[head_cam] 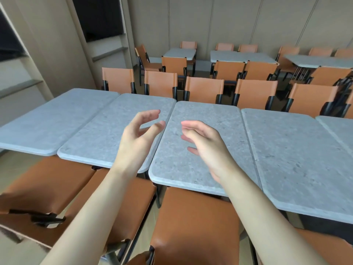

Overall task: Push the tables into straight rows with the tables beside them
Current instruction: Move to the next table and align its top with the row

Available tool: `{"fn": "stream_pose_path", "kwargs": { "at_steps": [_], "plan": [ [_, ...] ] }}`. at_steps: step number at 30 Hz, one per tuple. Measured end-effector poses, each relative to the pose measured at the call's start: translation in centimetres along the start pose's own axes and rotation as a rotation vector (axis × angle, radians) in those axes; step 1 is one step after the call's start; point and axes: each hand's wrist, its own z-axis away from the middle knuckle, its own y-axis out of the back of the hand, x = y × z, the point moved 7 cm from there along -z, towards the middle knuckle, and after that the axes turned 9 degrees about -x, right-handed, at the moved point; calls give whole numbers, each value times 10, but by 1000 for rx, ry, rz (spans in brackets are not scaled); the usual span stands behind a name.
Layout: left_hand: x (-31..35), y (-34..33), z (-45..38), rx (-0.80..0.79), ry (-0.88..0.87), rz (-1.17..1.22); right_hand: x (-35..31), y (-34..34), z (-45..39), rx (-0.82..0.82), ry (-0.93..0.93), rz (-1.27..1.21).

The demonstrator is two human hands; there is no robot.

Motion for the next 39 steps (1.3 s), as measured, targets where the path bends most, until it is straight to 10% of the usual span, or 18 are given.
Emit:
{"fn": "stream_pose_path", "kwargs": {
  "at_steps": [27,39],
  "plan": [
    [-2,290,91,-118,16,10,-64,-312,22,9,10,-70],
    [-26,334,80,-126,75,61,-66,-353,-3,2,-20,-62]
  ]
}}
